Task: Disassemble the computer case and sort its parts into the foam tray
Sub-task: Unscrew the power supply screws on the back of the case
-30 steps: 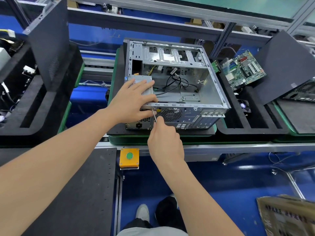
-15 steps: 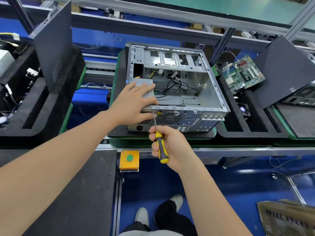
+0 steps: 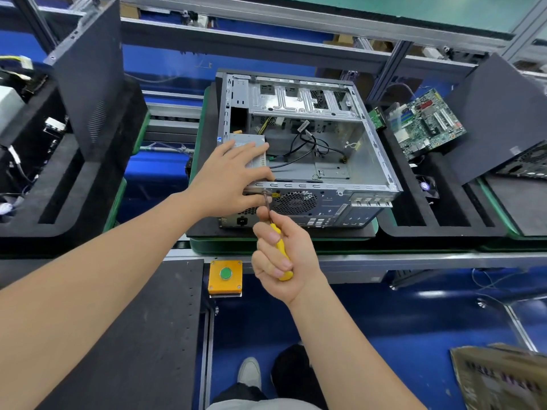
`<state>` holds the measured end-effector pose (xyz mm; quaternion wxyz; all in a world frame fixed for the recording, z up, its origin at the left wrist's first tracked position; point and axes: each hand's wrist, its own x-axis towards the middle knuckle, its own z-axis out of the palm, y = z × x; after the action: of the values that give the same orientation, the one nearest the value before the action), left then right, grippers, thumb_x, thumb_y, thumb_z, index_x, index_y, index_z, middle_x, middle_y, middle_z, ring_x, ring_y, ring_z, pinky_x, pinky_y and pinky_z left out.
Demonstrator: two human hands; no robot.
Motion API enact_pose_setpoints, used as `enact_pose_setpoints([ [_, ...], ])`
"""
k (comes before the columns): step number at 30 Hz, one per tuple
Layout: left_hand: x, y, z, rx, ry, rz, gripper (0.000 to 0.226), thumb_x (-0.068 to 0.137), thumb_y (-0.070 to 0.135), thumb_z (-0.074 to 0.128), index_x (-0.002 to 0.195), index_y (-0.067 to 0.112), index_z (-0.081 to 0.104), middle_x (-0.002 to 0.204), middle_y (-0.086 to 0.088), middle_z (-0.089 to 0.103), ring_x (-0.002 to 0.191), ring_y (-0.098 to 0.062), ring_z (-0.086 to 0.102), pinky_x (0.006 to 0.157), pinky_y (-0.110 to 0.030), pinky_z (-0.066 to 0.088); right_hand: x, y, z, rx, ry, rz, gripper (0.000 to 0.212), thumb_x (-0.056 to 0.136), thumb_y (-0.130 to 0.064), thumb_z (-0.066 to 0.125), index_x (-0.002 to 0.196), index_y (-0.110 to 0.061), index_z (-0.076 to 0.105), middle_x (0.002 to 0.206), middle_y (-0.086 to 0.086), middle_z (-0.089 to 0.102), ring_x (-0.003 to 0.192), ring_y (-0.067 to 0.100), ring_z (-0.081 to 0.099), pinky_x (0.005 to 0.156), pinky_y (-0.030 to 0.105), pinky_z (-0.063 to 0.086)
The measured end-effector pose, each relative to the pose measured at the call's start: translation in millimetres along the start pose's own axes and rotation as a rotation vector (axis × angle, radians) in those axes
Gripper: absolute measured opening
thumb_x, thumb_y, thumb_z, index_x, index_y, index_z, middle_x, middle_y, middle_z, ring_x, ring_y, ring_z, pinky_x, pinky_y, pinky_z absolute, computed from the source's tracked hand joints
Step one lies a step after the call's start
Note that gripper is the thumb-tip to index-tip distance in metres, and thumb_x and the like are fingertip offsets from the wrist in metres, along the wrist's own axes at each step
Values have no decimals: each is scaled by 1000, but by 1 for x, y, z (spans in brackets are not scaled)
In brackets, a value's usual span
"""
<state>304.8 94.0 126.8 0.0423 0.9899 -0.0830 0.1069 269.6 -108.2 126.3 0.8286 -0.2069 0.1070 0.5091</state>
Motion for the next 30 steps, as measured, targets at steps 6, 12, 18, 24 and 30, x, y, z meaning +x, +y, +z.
enact_pose_setpoints([
  [6, 0, 1, 0, 6, 2, 4, 45, 91, 72, 47, 124, 44, 58, 167, -2, 26, 152, -27, 27, 124, -52, 14, 1, 1, -2, -1125, 404, -283, 31, 112, -32, 33, 101, -18, 58, 65, 8, 60, 31, 22, 41, 36, 24, 32],
  [12, 0, 1, 1, 9, -2, 3, 46, 91, 73, 47, 124, 44, 57, 167, -2, 25, 152, -26, 27, 124, -52, 14, 4, 7, -2, -2204, 774, -580, 11, 112, -31, 37, 112, -22, 44, 74, -1, 51, 64, 29, 51, 56, 37, 38],
  [18, 0, 1, 0, 7, -3, 1, 48, 90, 75, 43, 124, 44, 58, 166, -2, 27, 152, -26, 28, 125, -51, 13, 5, 9, -4, -2209, 848, -693, 18, 111, -37, 37, 105, -25, 49, 73, -3, 59, 63, 28, 56, 59, 36, 37],
  [24, 0, 1, -1, -17, -7, -2, 49, 90, 75, 42, 124, 44, 58, 166, -1, 28, 152, -27, 28, 125, -52, 13, 0, 6, 0, -1631, 760, -541, 42, 100, -38, 42, 69, -23, 66, 63, -4, 63, 61, 18, 60, 61, 36, 52],
  [30, 0, 1, -1, -25, -2, -4, 51, 88, 77, 38, 123, 45, 58, 167, -1, 27, 152, -26, 27, 125, -51, 12, -6, -15, -2, -870, 441, -155, 33, 104, -17, 48, 87, -5, 73, 65, 6, 60, 44, 20, 53, 47, 28, 49],
])
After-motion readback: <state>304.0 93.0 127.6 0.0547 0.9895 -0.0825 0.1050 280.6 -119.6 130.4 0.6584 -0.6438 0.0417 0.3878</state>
